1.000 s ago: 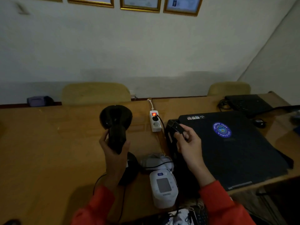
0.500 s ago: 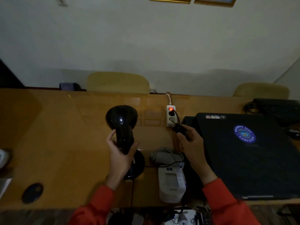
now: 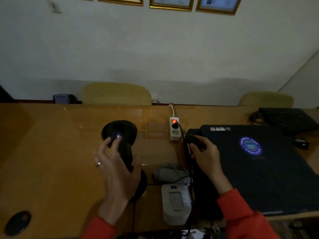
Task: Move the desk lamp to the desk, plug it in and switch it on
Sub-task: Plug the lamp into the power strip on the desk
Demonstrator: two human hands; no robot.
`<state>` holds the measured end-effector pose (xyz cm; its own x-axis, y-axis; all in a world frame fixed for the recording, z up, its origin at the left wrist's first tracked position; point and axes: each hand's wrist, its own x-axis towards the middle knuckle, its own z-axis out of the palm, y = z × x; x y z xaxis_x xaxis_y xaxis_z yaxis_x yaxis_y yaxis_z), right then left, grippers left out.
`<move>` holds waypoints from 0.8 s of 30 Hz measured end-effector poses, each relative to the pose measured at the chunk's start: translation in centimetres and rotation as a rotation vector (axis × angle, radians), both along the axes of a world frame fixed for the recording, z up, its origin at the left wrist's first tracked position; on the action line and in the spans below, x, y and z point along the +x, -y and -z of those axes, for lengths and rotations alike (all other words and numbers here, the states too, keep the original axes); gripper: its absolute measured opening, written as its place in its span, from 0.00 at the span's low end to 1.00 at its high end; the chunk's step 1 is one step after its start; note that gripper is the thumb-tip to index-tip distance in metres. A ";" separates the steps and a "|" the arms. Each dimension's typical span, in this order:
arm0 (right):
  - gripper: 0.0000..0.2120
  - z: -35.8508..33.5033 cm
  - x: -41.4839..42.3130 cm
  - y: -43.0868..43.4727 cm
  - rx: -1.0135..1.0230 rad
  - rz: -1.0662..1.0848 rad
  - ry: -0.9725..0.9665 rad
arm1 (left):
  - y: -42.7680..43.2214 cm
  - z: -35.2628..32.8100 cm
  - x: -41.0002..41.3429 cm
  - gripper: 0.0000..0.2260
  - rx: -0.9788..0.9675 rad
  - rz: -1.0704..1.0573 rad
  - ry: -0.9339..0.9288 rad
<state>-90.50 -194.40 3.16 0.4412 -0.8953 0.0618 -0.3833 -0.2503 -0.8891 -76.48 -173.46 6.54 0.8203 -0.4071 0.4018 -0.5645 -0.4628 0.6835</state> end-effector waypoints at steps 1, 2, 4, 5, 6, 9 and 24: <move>0.15 0.0 -0.1 0.5 -0.021 0.025 -0.046 | 0.1 -0.3 -0.3 0.25 -0.054 0.091 0.112; 0.15 0.0 -0.2 1.2 -0.056 0.043 -0.098 | 0.5 -0.6 -0.7 0.22 -0.102 0.191 0.200; 0.16 -0.2 -0.3 2.4 -0.122 0.045 -0.192 | 1.6 -1.1 -1.3 0.18 -0.165 0.370 0.300; 0.16 -0.4 -0.3 3.0 -0.142 0.036 -0.227 | 2.5 -1.2 -1.7 0.15 -0.172 0.447 0.329; 0.16 -0.6 -0.2 3.6 -0.156 0.021 -0.255 | 3.4 -1.4 -2.0 0.13 -0.161 0.515 0.353; 0.15 -1.3 0.3 5.3 -0.204 -0.050 -0.322 | 6.6 -0.9 -2.4 0.08 -0.080 0.643 0.384; 0.12 1.9 10.4 13.8 -0.378 -0.466 -0.761 | 21.4 11.9 3.0 0.15 0.162 0.452 -0.576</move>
<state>-80.14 -208.17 1.27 0.7878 -0.5999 -0.1396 -0.6129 -0.7412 -0.2736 -73.48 -194.84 -5.39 0.6217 -0.7716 -0.1346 -0.2967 -0.3910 0.8713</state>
